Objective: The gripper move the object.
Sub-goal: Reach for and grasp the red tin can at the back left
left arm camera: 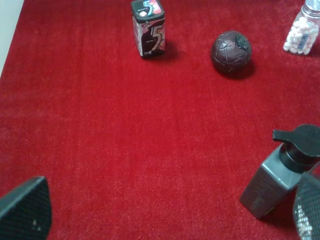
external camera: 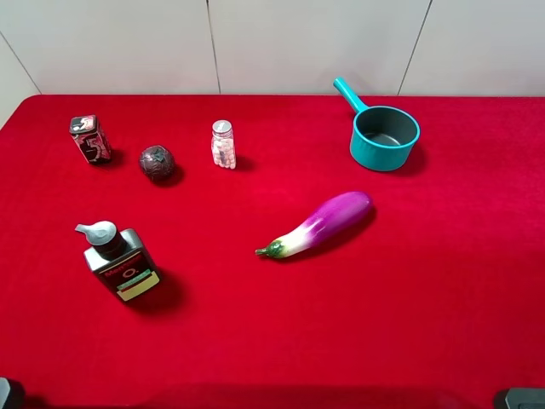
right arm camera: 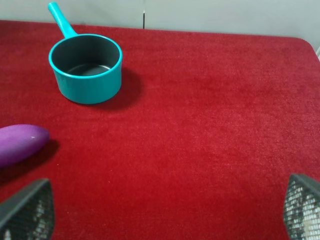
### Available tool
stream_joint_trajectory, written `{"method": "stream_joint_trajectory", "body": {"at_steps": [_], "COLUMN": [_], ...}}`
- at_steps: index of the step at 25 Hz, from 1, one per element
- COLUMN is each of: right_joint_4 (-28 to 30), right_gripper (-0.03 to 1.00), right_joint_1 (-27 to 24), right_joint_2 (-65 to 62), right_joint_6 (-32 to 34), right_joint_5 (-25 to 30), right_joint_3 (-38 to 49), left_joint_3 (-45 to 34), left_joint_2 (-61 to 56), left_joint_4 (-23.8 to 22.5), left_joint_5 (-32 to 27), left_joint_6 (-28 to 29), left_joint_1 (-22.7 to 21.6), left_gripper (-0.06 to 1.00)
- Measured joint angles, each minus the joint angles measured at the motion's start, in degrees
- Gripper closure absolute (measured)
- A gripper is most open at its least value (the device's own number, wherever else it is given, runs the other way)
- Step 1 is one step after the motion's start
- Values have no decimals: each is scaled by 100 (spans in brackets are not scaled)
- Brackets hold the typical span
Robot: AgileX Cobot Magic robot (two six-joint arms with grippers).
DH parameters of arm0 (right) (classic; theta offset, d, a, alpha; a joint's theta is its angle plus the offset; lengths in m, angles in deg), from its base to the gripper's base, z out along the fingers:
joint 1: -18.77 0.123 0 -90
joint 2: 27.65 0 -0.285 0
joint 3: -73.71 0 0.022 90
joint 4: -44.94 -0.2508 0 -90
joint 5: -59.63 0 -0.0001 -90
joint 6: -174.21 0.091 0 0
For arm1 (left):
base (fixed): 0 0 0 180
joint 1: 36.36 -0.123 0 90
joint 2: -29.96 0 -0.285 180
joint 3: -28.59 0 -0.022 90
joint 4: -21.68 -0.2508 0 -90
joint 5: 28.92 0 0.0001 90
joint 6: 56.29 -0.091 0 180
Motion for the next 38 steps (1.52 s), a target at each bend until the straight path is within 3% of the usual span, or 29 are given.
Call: {"method": "stream_joint_trajectory", "body": {"at_steps": [6, 25, 38], "right_joint_4": [0, 0, 0], "right_gripper": [27, 27, 27], "right_joint_1": [0, 0, 0], "right_joint_2": [0, 0, 0], "right_joint_6": [0, 0, 0], "right_joint_5": [0, 0, 0], "right_joint_3": [0, 0, 0], "left_joint_3": [349, 2451, 3394], "left_joint_2": [384, 4054, 5934], "left_joint_4": [272, 283, 283], "left_joint_5": [-55, -21, 67], "left_joint_6": [38, 55, 256], "left_joint_1": [0, 0, -7], "left_gripper": [-2, -2, -2]}}
